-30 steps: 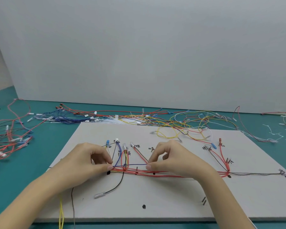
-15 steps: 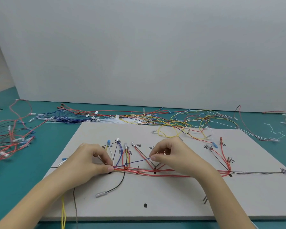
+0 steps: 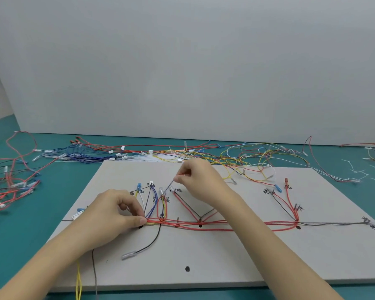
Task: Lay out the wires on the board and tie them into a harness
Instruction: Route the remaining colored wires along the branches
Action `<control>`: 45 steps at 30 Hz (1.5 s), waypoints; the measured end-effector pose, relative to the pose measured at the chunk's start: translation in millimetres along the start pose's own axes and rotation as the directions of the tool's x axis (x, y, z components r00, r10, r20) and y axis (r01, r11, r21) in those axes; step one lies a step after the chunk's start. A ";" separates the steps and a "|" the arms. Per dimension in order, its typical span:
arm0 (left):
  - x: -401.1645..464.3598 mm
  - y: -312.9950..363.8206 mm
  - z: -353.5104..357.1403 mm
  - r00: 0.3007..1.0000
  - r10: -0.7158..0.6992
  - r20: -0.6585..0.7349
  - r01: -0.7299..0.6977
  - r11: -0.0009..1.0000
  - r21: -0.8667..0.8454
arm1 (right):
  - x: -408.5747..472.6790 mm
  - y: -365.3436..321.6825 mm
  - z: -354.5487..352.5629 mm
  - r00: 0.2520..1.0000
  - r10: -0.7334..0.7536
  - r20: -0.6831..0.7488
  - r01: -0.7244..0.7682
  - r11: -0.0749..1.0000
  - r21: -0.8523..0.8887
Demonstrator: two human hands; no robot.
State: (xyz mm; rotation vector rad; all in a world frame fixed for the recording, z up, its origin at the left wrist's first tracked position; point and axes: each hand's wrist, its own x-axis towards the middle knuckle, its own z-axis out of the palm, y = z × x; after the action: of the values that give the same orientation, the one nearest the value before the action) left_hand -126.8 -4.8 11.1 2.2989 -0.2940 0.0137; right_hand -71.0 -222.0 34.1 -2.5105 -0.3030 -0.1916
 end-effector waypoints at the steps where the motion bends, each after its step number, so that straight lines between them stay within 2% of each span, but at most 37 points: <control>1: 0.0 0.5 0.1 1.000 0.001 0.000 -0.001 1.000 -0.003 | 6.2 -4.4 3.6 1.000 0.002 0.002 -0.002 1.000 -0.024; 6: -0.1 -0.3 -0.4 1.000 -0.001 -0.001 0.001 0.999 -0.034 | 32.1 -24.8 25.2 0.996 0.057 0.065 -0.043 0.980 -0.196; 14: 0.6 -2.7 -0.9 1.000 -0.010 0.008 0.011 0.999 -0.046 | 50.1 -54.8 28.4 0.978 0.139 0.155 -0.086 0.947 -0.309; 21: 1.3 -3.4 0.2 1.000 -0.011 0.010 0.011 0.999 -0.050 | 51.6 -56.9 27.3 0.971 0.179 0.157 -0.131 0.952 -0.276; 27: 1.1 -4.1 -0.4 1.000 -0.015 0.007 0.015 0.999 -0.052 | 47.0 -62.3 39.1 0.985 0.139 0.097 -0.086 0.902 -0.423; 30: 0.2 -3.6 0.4 1.000 -0.011 0.007 0.012 0.999 -0.044 | 47.4 -63.0 41.2 0.986 0.121 0.111 -0.055 0.880 -0.472; 35: -0.1 -2.7 -0.3 1.000 -0.016 0.004 0.016 0.999 -0.042 | 44.2 -60.9 42.6 0.983 0.138 0.118 -0.079 0.911 -0.406; 41: -0.1 -4.0 -0.8 1.000 -0.016 0.016 0.017 0.998 -0.059 | 52.8 -45.5 42.7 0.951 0.263 0.162 -0.241 0.960 -0.145; 45: 0.0 -4.0 -1.2 1.000 -0.009 0.024 0.011 0.998 -0.067 | 56.8 -41.3 46.9 0.942 0.288 0.172 -0.279 0.957 -0.076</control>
State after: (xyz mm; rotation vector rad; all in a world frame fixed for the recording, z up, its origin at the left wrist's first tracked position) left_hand -125.8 -1.3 9.0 2.2355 -0.2911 -0.0284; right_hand -23.7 -152.1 30.2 -2.5911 -0.0046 0.1477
